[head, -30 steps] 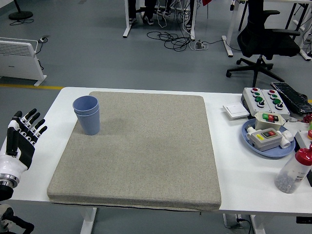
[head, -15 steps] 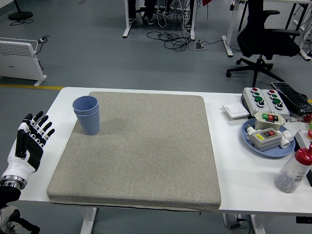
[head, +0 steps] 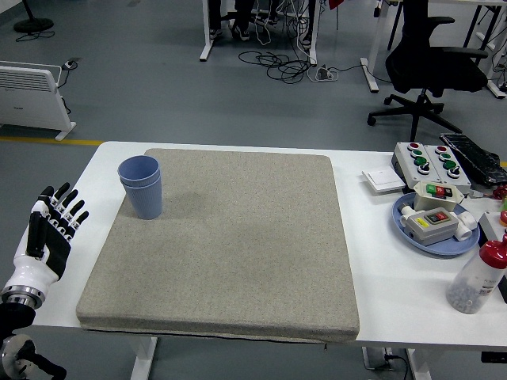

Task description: Push cup pick cup insert cup

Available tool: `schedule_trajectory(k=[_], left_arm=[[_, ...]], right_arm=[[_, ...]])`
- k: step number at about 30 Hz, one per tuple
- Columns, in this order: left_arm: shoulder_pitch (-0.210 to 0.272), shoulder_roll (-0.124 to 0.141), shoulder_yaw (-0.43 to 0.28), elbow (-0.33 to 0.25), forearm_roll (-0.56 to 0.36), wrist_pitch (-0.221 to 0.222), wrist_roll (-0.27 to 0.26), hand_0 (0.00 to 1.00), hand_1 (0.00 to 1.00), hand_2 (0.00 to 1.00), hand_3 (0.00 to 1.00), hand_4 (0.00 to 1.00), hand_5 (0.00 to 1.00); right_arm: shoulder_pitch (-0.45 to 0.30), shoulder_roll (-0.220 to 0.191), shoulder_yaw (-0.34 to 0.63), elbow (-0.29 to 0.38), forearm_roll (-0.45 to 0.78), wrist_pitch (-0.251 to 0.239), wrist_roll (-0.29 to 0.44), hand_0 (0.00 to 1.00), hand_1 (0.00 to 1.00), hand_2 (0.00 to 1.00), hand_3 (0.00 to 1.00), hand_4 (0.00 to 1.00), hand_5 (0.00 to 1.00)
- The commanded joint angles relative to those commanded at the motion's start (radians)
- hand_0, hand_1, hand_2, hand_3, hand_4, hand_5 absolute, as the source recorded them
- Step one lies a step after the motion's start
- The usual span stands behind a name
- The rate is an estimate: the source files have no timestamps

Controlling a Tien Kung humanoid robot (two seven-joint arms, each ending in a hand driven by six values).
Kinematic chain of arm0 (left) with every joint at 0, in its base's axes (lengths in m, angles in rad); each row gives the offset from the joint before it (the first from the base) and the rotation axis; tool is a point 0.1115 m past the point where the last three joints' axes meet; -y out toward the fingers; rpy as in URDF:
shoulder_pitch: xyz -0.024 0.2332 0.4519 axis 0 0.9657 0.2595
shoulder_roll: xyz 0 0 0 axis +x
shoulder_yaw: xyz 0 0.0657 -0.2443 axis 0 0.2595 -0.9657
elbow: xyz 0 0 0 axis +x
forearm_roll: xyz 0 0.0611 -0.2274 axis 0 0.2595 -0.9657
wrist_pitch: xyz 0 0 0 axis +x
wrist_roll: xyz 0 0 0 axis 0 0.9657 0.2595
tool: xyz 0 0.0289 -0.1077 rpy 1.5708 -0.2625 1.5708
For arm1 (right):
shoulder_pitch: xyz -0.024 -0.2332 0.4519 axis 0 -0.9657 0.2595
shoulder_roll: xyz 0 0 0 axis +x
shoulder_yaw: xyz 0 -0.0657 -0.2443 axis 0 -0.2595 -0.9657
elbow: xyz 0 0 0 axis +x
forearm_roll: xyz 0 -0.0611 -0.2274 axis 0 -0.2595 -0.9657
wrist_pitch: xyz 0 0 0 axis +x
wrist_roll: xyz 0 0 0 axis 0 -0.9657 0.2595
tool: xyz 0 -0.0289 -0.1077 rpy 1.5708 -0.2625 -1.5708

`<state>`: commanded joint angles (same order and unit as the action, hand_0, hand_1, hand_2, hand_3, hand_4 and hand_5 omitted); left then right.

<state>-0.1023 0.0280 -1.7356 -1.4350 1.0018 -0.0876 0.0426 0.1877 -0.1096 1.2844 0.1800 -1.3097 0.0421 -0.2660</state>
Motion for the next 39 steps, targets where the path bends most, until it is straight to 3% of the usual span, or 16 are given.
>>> schedule_trajectory(k=[39], left_arm=[[0.005,-0.009,0.004,0.019,0.009,0.038,-0.022,0.95,0.971,0.998,0.981,0.618,0.998]], right_arm=[[-0.003,-0.006,-0.013,0.0,0.013,0.001,0.006,0.723,0.66,0.667,0.58,0.097,0.542]])
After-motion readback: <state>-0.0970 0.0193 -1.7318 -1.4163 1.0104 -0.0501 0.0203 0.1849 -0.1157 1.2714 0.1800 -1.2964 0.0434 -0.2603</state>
